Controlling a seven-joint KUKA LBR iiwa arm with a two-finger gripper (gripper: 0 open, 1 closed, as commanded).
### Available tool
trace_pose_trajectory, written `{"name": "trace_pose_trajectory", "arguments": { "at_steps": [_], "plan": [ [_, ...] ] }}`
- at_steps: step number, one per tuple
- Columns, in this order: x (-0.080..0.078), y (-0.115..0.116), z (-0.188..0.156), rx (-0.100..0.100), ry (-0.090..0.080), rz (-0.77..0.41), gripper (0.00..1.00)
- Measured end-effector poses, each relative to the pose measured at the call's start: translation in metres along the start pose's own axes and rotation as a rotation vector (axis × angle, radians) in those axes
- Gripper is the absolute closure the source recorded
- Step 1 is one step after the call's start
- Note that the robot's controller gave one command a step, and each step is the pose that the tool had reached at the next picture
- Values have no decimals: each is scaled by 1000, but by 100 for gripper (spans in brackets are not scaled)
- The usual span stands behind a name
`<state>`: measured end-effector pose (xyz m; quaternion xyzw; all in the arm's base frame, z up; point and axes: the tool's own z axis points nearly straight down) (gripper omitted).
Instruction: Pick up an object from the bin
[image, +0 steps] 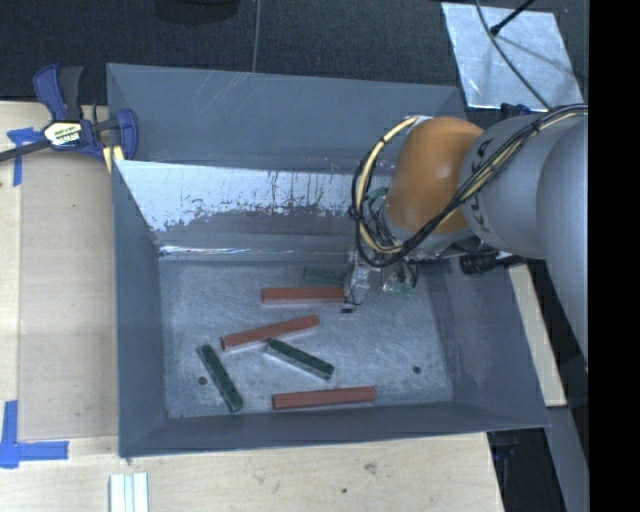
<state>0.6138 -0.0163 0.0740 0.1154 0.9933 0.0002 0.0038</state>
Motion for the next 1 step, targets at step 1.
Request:
{"name": "trace_pose_trajectory", "arguments": {
  "at_steps": [1],
  "plan": [
    [-3, -4, -147, 0, -4, -264, 100]
  ]
}}
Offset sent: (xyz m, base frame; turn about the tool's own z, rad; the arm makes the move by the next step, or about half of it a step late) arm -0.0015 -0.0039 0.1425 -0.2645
